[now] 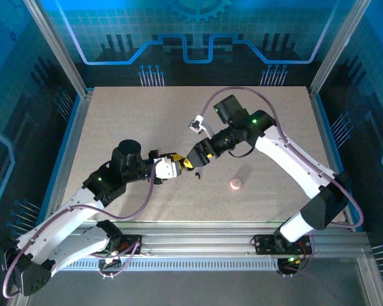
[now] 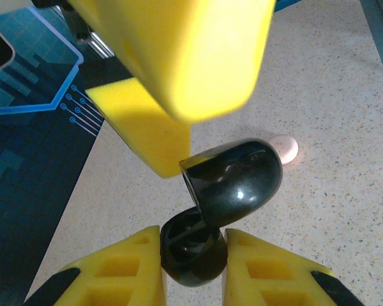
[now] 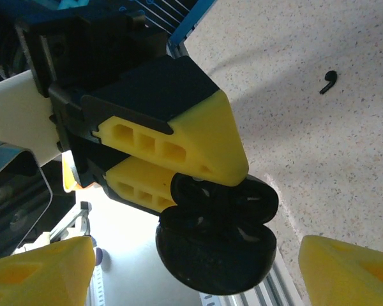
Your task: Insert wireless bluetooth earbuds into charging case
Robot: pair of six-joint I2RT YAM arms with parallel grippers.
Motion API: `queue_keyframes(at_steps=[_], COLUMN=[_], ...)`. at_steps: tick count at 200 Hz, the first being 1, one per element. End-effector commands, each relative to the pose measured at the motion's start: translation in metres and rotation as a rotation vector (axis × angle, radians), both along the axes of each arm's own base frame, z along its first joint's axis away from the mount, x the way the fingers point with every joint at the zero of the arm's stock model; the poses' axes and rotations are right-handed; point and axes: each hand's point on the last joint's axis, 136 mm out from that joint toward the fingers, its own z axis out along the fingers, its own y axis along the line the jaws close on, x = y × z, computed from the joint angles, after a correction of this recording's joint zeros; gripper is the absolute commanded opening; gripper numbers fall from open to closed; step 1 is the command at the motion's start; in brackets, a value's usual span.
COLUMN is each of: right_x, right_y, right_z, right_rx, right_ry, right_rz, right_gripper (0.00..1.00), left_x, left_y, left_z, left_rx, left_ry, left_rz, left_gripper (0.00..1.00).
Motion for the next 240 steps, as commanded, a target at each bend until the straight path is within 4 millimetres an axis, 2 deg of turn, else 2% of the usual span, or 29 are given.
queue_keyframes(at_steps=[1, 83, 130, 177, 190, 207, 223, 240], right_x=[-0.007, -0.013, -0.014, -0.010, -0.007, 0.004, 0.021, 0.041], right_y=[0.003, 0.012, 0.012, 0.012, 0.010, 0.006, 0.000, -0.009], right_z=[-0.002, -0.009, -0.012, -0.009, -0.008, -0.007, -0.006, 0.004], right_rx=[-0.015, -0.047, -0.065, -0.067, -0.069, -0.063, -0.039, 0.018], right_ry=[0.034, 0.068, 0.067, 0.038, 0.022, -0.009, -0.050, -0.131], right_rz=[0.037, 0.085, 0.090, 0.083, 0.064, 0.005, -0.097, -0.222], right_gripper=[0.82, 0.75, 0.66, 0.53, 0.51, 0.49, 0.49, 0.48], left_x=[-0.011, -0.013, -0.013, -0.013, -0.011, -0.005, 0.004, 0.012], left_y=[-0.004, -0.002, -0.002, -0.002, -0.002, -0.001, 0.002, 0.006], left_z=[0.002, 0.000, -0.001, -0.003, -0.002, 0.001, 0.008, 0.011], left_rx=[-0.017, -0.009, -0.010, -0.005, -0.009, -0.029, -0.084, -0.146], left_ry=[-0.008, -0.007, -0.002, 0.001, 0.002, 0.008, 0.030, 0.070], left_rz=[-0.049, -0.044, -0.041, -0.038, -0.026, 0.010, 0.082, 0.155], left_gripper=[0.22, 0.22, 0.21, 0.23, 0.31, 0.54, 0.62, 0.65])
